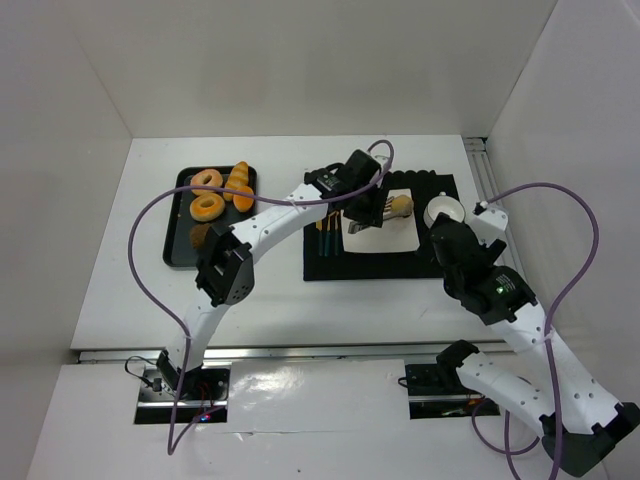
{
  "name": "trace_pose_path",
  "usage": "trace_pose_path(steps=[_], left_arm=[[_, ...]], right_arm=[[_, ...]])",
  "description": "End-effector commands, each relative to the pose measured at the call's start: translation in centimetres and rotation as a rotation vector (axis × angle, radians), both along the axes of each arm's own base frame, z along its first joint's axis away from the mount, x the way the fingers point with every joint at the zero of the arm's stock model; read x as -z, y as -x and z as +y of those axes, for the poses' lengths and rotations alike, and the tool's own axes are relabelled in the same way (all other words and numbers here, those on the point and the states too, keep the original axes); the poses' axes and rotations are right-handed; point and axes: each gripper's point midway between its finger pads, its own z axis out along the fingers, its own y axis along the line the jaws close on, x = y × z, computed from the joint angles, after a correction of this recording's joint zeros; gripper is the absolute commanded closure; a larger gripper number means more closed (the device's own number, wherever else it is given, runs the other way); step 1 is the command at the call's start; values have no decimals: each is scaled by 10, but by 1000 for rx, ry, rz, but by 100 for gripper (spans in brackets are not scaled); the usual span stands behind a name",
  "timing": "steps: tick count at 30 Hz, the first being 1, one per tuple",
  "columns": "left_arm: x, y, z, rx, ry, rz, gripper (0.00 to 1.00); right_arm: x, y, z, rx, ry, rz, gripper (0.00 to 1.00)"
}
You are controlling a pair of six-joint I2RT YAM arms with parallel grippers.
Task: Place the bread
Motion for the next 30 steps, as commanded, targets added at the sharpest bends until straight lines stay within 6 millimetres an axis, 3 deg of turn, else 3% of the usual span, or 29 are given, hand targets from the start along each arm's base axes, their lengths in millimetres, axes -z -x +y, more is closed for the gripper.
trace_pose_path(steps=[1, 7, 11, 14, 16, 17, 18, 19, 20, 21, 22, 23, 24, 25, 26, 27, 30], left_arm=[[-40, -1, -3, 21, 56, -82, 39], [-49, 2, 3, 14, 58, -93, 35], [-74, 9, 16, -14, 66, -121, 39], [-105, 17, 46, -79, 28, -169, 39], [-112, 19, 74, -152, -33, -208, 39], [-140, 29, 91, -178, -13, -252, 39], [-129, 38, 108, -198, -68, -237, 39], [-132, 37, 132, -267, -102, -256, 39], [-151, 42, 159, -334, -85, -275, 39], [-149, 46, 178, -378, -105, -266, 39], [-129, 55, 208, -432, -194, -229, 39], [-125, 60, 228, -494, -211, -212, 39], [-134, 66, 259, -576, -205, -219, 39], [-116, 79, 286, -629, -276, -174, 39], [-112, 82, 314, -727, -275, -141, 39], [-109, 96, 335, -775, -274, -126, 39], [-100, 114, 377, -887, -251, -65, 38]], right_arm=[[-17, 1, -6, 35, -9, -38, 0], [-15, -2, -2, 21, -19, -32, 0], [-16, -3, 0, 4, -15, -32, 0], [-18, -4, -2, 3, 13, -29, 0], [-20, -6, -1, -1, 13, -38, 0], [-22, -7, 0, -1, 8, -47, 0], [-23, -9, 3, -10, -5, -54, 0], [-23, -11, 5, -21, -9, -60, 0], [-21, -12, 8, -29, -15, -60, 0], [-19, -15, 13, -50, -21, -54, 0], [-15, -17, 16, -60, -24, -45, 0], [-15, -19, 19, -73, -28, -52, 0], [-11, -23, 22, -88, -14, -36, 0], [-9, -24, 25, -97, -21, -36, 0], [-5, -26, 26, -101, -5, -19, 0], [-4, -29, 27, -101, -12, -18, 0], [-5, -35, 36, -134, -30, -26, 0]])
